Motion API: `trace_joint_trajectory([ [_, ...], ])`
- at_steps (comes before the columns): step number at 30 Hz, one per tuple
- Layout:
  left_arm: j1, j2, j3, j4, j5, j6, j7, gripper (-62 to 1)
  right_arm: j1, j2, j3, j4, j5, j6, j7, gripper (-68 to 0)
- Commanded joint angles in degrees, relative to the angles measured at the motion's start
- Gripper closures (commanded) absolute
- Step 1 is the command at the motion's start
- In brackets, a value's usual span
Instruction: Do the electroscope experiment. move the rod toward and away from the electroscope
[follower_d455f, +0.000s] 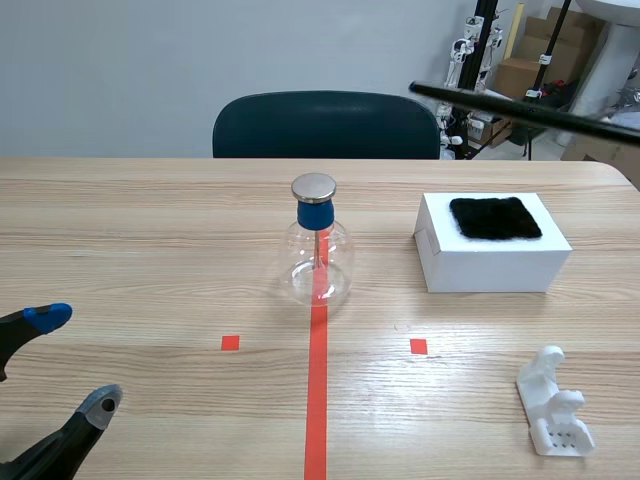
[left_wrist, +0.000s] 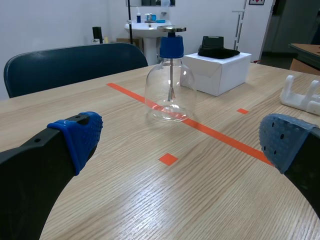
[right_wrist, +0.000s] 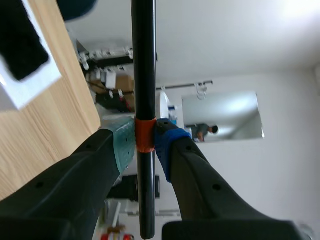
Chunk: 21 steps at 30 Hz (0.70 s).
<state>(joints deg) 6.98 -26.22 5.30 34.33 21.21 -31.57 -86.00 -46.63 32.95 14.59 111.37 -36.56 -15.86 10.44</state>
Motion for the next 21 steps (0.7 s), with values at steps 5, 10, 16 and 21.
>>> trace_joint_trajectory([
  [5,0.0,-0.8,-0.1,0.5,-0.6,0.0,-1.7,-62.3,6.0,1.6,0.2,0.9,-3.2,-0.3,-6.8,-6.8],
  [10,0.0,-0.8,-0.1,0.5,-0.6,0.0,-1.7,-62.3,11.8,1.8,-0.9,0.9,-6.8,4.0,-8.4,-6.8],
  [16,0.0,-0.8,-0.1,0.5,-0.6,0.0,-1.7,-62.3,20.1,2.7,-7.4,0.9,-12.2,7.7,-13.4,-6.8],
  [21,0.0,-0.8,-0.1,0.5,-0.6,0.0,-1.7,-62.3,26.7,3.2,-15.1,-0.6,-17.2,11.9,-17.2,-6.8],
])
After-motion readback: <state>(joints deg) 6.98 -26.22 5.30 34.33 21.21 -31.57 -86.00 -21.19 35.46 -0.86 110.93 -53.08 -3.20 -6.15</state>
